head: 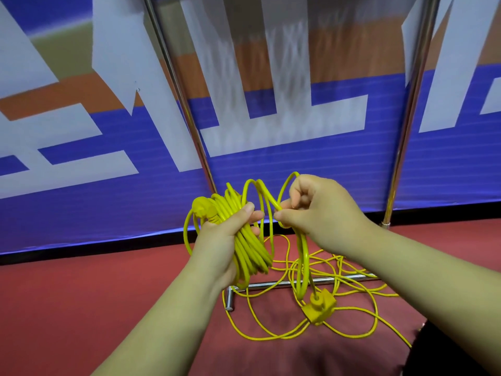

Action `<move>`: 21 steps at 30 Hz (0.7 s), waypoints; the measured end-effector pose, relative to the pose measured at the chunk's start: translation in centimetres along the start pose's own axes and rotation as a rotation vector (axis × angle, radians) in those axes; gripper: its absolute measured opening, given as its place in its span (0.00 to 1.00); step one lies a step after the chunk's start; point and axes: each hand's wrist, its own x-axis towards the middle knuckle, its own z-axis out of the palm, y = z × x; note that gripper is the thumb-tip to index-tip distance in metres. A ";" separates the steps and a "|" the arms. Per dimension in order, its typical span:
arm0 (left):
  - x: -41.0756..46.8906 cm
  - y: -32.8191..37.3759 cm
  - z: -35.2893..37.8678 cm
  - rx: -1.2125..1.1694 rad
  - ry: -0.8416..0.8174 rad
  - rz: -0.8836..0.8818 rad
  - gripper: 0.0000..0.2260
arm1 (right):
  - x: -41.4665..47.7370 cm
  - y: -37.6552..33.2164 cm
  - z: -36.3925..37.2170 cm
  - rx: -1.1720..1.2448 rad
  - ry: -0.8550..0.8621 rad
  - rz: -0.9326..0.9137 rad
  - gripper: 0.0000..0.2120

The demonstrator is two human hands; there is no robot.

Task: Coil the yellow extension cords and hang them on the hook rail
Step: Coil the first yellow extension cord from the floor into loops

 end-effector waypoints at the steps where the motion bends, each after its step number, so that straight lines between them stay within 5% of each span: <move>1: 0.1 -0.1 0.3 -0.009 0.011 -0.009 0.19 | -0.1 -0.3 0.1 -0.044 -0.014 -0.027 0.18; 8: 0.4 0.2 2.0 -0.044 0.011 -0.017 0.07 | -0.5 -1.4 0.2 -0.215 -0.093 -0.120 0.20; 13: 0.7 1.4 2.5 -0.037 0.062 0.100 0.04 | -1.1 -0.4 -0.4 -0.070 -0.118 -0.081 0.20; 21: 1.0 2.9 1.4 -0.162 0.054 0.146 0.11 | -1.2 2.5 -0.9 0.219 -0.241 0.317 0.23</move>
